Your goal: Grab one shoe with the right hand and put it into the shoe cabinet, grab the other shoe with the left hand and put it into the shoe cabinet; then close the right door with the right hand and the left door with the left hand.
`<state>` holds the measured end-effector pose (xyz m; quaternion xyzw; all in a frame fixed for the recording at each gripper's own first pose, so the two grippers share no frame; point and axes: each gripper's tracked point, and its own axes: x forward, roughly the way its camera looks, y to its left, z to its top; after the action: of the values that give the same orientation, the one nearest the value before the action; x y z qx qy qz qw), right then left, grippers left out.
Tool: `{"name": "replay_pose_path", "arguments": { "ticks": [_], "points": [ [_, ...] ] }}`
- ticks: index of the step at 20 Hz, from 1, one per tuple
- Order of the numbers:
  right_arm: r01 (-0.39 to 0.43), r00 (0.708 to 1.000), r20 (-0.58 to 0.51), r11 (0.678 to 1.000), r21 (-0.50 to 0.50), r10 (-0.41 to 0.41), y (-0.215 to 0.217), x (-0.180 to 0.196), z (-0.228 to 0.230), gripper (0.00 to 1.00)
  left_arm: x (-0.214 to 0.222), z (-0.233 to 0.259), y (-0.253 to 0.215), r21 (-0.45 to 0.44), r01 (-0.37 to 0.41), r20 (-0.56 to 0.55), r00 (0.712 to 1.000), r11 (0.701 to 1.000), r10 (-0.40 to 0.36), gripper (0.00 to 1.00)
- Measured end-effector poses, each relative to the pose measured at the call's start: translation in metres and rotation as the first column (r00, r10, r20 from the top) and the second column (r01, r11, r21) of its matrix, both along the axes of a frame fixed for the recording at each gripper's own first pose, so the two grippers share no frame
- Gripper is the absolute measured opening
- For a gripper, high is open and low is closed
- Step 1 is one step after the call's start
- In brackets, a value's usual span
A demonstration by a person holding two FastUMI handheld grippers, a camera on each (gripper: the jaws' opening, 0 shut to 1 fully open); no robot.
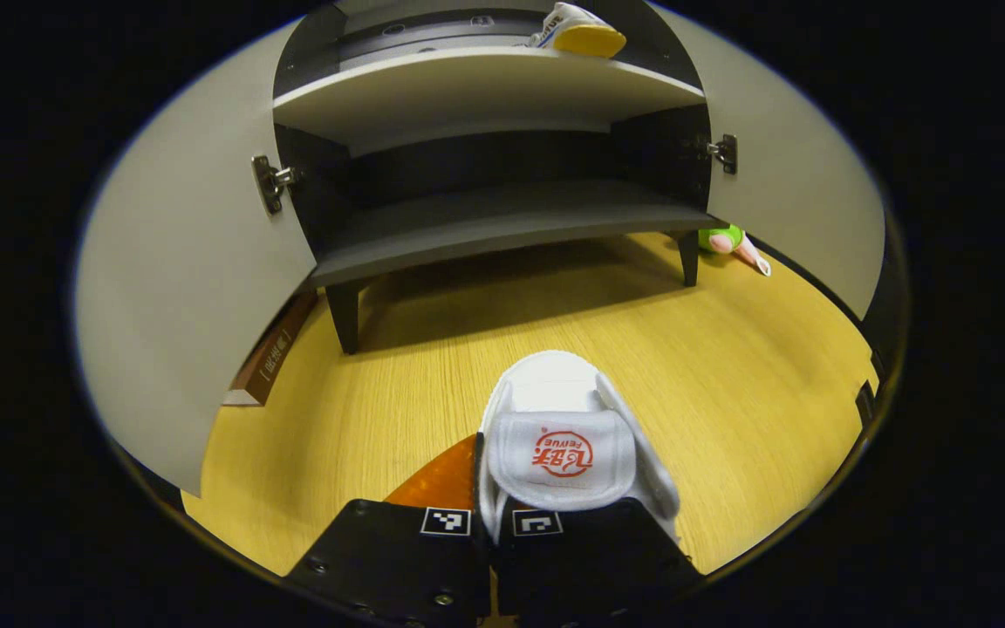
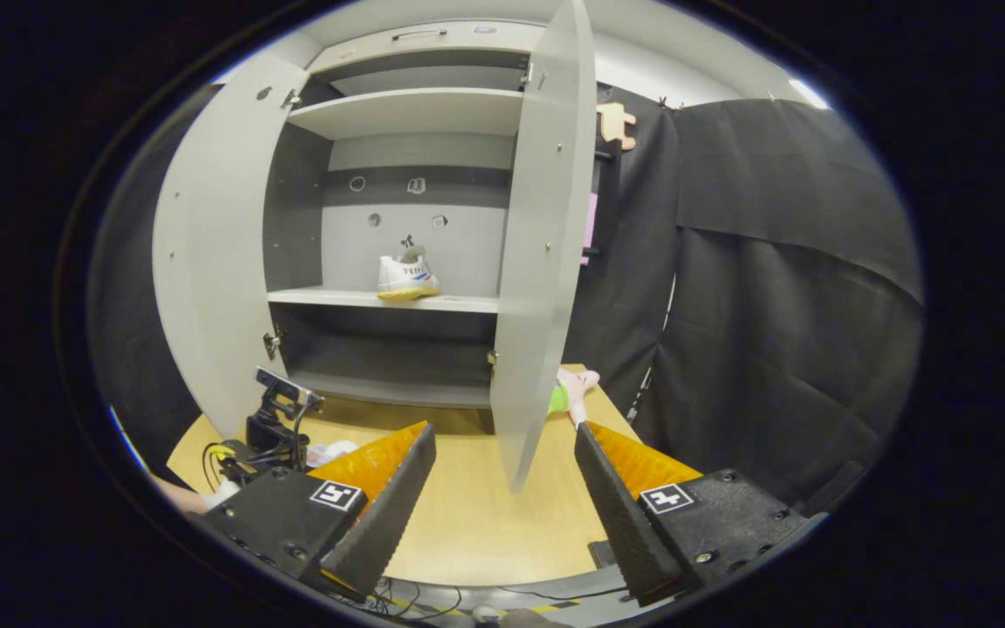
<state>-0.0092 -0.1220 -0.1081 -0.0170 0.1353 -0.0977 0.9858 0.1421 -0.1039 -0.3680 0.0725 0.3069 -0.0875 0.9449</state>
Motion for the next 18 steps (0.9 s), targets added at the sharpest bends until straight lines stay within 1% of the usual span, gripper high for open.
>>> {"name": "replay_pose_path", "arguments": {
  "ticks": [3, 4, 5, 8, 9, 10, 12, 13, 14, 15, 16, 18],
  "points": [
    [-0.025, 0.999, 0.043, 1.0, 0.006, 0.024, 0.004, -0.002, 0.01, 1.0, -0.008, 0.058, -0.006, -0.023, 0.002, 0.073, 0.997, 1.0, 0.0, 0.04],
    [-0.04, 0.998, 0.054, 0.999, 0.009, 0.039, 0.007, -0.002, 0.013, 1.0, -0.009, 0.08, -0.007, -0.029, 0.003, 0.105, 0.995, 1.0, 0.0, 0.13],
    [-0.054, 0.997, 0.062, 0.999, 0.01, 0.053, 0.008, -0.001, 0.015, 1.0, -0.008, 0.103, -0.008, -0.037, 0.0, 0.134, 0.991, 0.999, 0.005, 0.03],
    [-0.096, 0.991, 0.091, 0.995, 0.027, 0.093, 0.013, 0.006, 0.023, 1.0, -0.006, 0.172, -0.013, -0.056, 0.001, 0.215, 0.976, 0.998, 0.011, 0.03],
    [-0.11, 0.99, 0.097, 0.993, 0.031, 0.106, 0.014, 0.008, 0.026, 1.0, -0.002, 0.197, -0.015, -0.058, 0.003, 0.251, 0.968, 0.998, 0.012, 0.12],
    [-0.12, 0.987, 0.107, 0.992, 0.028, 0.116, 0.013, 0.012, 0.03, 1.0, -0.005, 0.218, -0.015, -0.057, 0.003, 0.277, 0.961, 0.998, 0.013, 0.03],
    [-0.138, 0.982, 0.131, 0.99, 0.027, 0.133, 0.012, 0.02, 0.038, 1.0, 0.005, 0.256, -0.022, -0.067, 0.002, 0.323, 0.946, 0.998, 0.02, 0.03],
    [-0.155, 0.979, 0.14, 0.987, 0.033, 0.149, 0.015, 0.025, 0.042, 1.0, 0.011, 0.273, -0.025, -0.072, -0.002, 0.343, 0.939, 0.997, 0.026, 0.03],
    [-0.171, 0.976, 0.146, 0.985, 0.037, 0.164, 0.016, 0.029, 0.045, 1.0, 0.009, 0.276, -0.025, -0.072, -0.007, 0.365, 0.931, 0.997, 0.033, 0.03],
    [-0.189, 0.971, 0.153, 0.981, 0.038, 0.182, 0.019, 0.034, 0.047, 1.0, 0.012, 0.293, -0.026, -0.071, -0.019, 0.382, 0.923, 0.997, 0.044, 0.03],
    [-0.206, 0.967, 0.16, 0.978, 0.032, 0.199, 0.021, 0.037, 0.05, 1.0, 0.02, 0.291, -0.024, -0.066, -0.029, 0.404, 0.913, 0.997, 0.053, 0.03],
    [-0.236, 0.958, 0.172, 0.972, 0.009, 0.231, 0.026, 0.045, 0.054, 1.0, 0.035, 0.307, -0.018, -0.054, -0.059, 0.436, 0.896, 0.997, 0.077, 0.03]
  ]
}}
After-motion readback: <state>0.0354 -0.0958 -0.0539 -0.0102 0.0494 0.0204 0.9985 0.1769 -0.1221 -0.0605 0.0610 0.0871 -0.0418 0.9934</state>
